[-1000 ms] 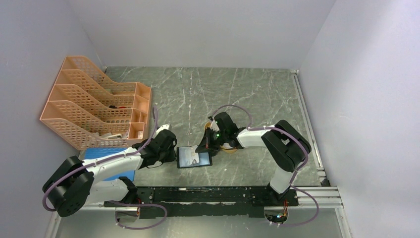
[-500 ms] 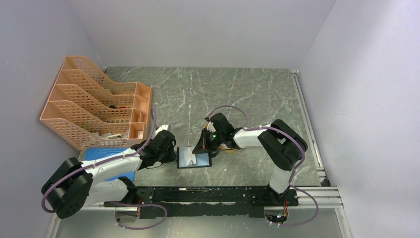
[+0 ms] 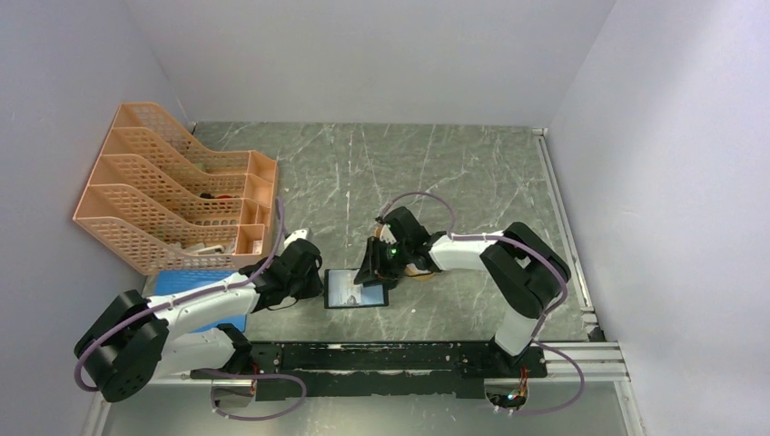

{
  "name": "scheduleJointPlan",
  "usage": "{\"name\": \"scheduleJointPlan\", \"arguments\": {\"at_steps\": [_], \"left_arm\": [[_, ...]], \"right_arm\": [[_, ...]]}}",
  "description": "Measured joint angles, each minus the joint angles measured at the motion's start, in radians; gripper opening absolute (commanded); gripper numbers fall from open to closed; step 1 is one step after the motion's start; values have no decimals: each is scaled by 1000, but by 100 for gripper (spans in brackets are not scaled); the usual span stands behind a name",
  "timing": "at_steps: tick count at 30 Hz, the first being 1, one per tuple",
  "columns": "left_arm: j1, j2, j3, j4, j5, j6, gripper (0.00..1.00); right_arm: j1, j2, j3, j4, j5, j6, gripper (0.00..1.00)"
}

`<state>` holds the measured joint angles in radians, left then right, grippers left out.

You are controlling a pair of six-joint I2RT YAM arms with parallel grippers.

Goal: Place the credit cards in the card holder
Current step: Insert the credit card into the card holder.

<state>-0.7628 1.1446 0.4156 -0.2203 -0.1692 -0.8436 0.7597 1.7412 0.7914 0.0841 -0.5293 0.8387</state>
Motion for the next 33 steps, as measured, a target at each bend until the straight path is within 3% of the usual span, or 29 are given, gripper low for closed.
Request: {"name": "scheduleJointPlan", "arguments": {"at_steps": [33], "left_arm": [[0, -42, -29, 1, 29, -10, 17]], "right_arm": [[76, 36, 70, -68, 6, -11, 38]]}}
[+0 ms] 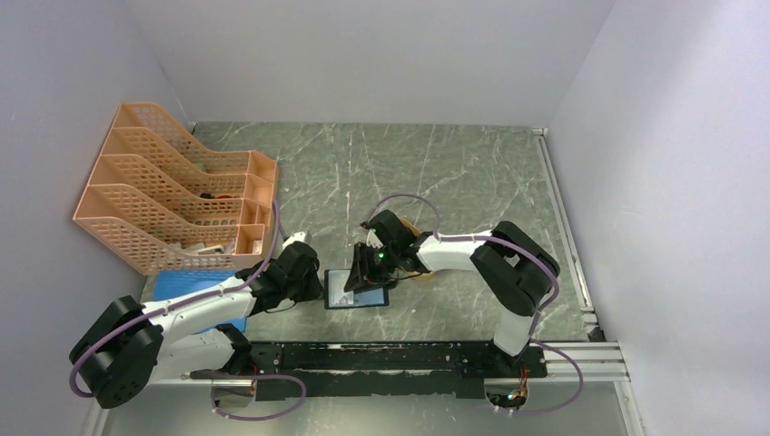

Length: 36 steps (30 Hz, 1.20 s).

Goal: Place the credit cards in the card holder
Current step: Insert the credit card into the card holder.

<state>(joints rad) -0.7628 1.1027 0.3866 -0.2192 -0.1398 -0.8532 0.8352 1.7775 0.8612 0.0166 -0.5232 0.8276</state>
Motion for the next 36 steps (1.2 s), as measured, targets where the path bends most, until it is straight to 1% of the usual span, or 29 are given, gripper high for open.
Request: {"name": "scheduleJointPlan", "arguments": {"at_steps": [9, 13, 15, 19, 24, 26, 28, 30, 32, 34, 36], "left_arm": [[0, -6, -6, 5, 5, 0, 16], [0, -11, -6, -2, 5, 0, 18], [0, -23, -6, -20, 2, 0, 22], [0, -69, 6, -109, -31, 1, 36], [0, -136, 93, -223, -77, 14, 58], [0, -163, 142, -251, -93, 26, 68], [0, -196, 180, -264, -106, 40, 74], [0, -234, 200, -264, -116, 57, 77], [0, -269, 201, -263, -119, 73, 76], [0, -290, 198, -256, -118, 85, 75], [0, -299, 189, -246, -114, 92, 74]], "right_arm": [[19, 28, 27, -7, 2, -1, 38], [26, 28, 43, -35, 20, -8, 38], [30, 22, 54, -63, 38, -19, 40], [33, -29, 77, -148, 91, -40, 48], [32, -166, 126, -285, 188, -82, 53], [27, -235, 147, -325, 251, -97, 59], [14, -314, 145, -338, 326, -103, 63], [-24, -393, 107, -319, 379, -89, 63], [-96, -458, 40, -283, 402, -59, 63], [-198, -508, -63, -231, 410, -8, 63], [-269, -523, -156, -194, 441, 46, 63]]}}
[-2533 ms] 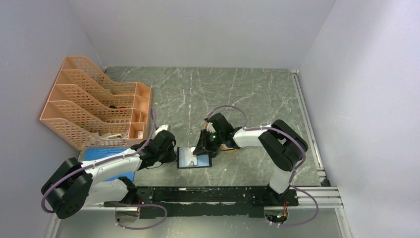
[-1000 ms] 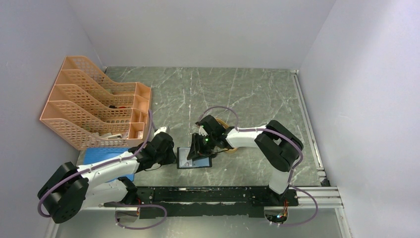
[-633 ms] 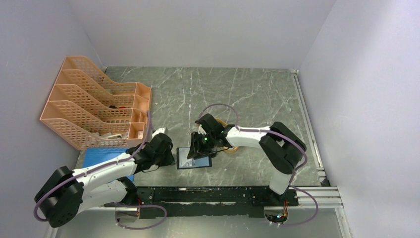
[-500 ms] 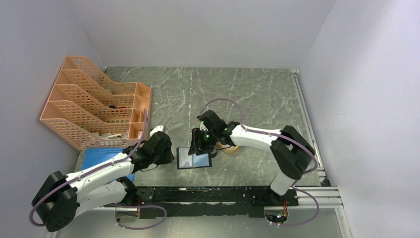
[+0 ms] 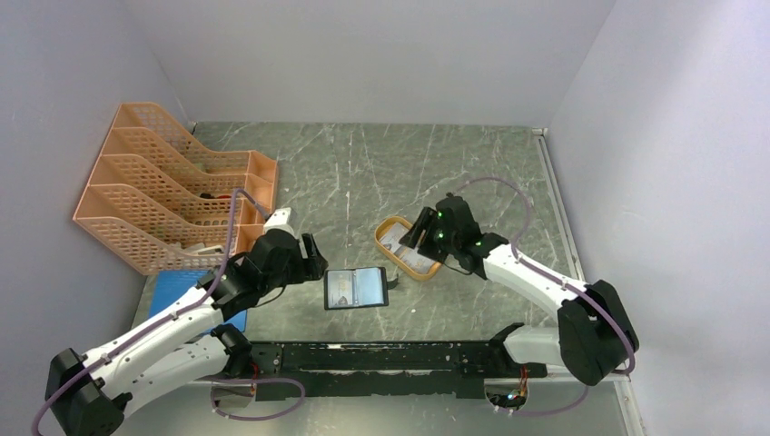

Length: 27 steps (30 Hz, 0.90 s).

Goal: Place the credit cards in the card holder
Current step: Insert the credit card into the card holder, then pick up the credit card from the storage box.

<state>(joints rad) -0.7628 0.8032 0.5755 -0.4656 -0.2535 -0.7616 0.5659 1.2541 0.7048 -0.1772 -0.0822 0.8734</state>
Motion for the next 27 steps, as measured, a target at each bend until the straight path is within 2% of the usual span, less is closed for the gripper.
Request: {"name": "scheduleJointPlan", "arguments": {"at_steps": [3, 8, 14, 27], "left_arm": [[0, 0, -20, 7, 11, 5, 74], [0, 8, -36, 5, 14, 6, 72], [0, 6, -68, 5, 15, -13, 68], [0, -11, -79, 5, 21, -29, 67]], "right_arm": [[-9, 3, -71, 16, 42, 66, 63], [-5, 32, -63, 67, 118, 152, 63], [-5, 146, -31, 109, 163, 223, 56], [-6, 285, 5, 150, 169, 257, 55]]}}
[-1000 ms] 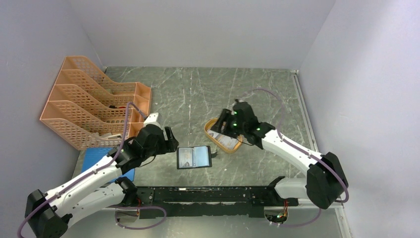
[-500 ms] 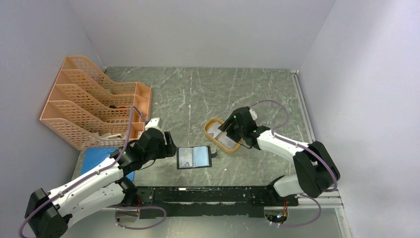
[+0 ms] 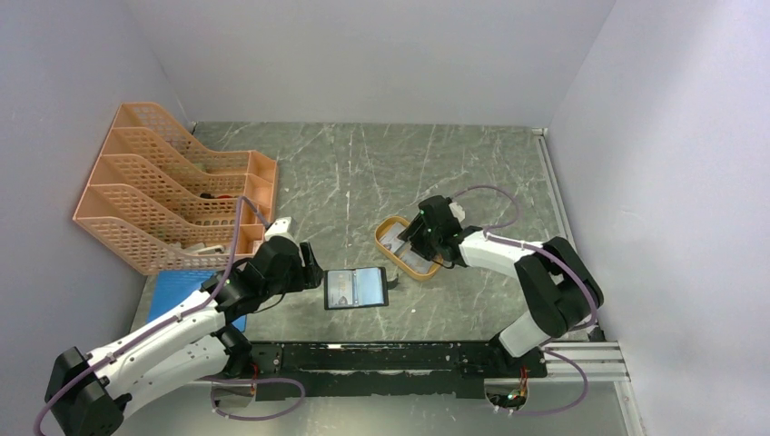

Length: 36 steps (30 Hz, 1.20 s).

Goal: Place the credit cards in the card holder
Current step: Pick up the credit card from the storage box.

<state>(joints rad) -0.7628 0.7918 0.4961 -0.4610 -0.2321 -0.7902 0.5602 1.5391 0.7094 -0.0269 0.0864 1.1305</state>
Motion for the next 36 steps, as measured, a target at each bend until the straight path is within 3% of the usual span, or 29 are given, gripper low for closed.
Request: {"name": "scheduleJointPlan", "arguments": {"at_steps": [21, 36], "left_arm": [[0, 11, 0, 0, 0, -12, 63], [0, 11, -3, 0, 0, -18, 61]], "right_arm": [[-1, 60, 37, 2, -3, -20, 38], [-11, -2, -20, -1, -11, -45, 36]]}}
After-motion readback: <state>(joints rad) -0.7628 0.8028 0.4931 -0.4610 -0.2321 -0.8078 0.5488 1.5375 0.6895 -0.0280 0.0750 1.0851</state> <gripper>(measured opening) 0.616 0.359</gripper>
